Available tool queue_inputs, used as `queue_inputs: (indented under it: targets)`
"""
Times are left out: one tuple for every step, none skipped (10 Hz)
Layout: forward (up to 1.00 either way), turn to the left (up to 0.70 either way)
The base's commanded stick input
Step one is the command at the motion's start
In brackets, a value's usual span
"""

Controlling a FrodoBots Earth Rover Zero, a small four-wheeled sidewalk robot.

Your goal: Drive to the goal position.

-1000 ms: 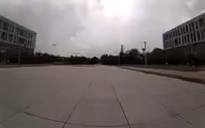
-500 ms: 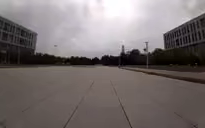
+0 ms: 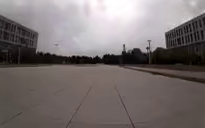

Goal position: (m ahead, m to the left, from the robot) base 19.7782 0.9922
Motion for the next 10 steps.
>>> queue_inputs:
  targets:
    - [0.7, 0.0]
    - [0.7, 0.0]
    - [0.7, 0.0]
    - [0.7, 0.0]
    - [0.7, 0.0]
    - [0.7, 0.0]
    - [0.7, 0.0]
    - [0.7, 0.0]
    - [0.7, 0.0]
    - [0.7, 0.0]
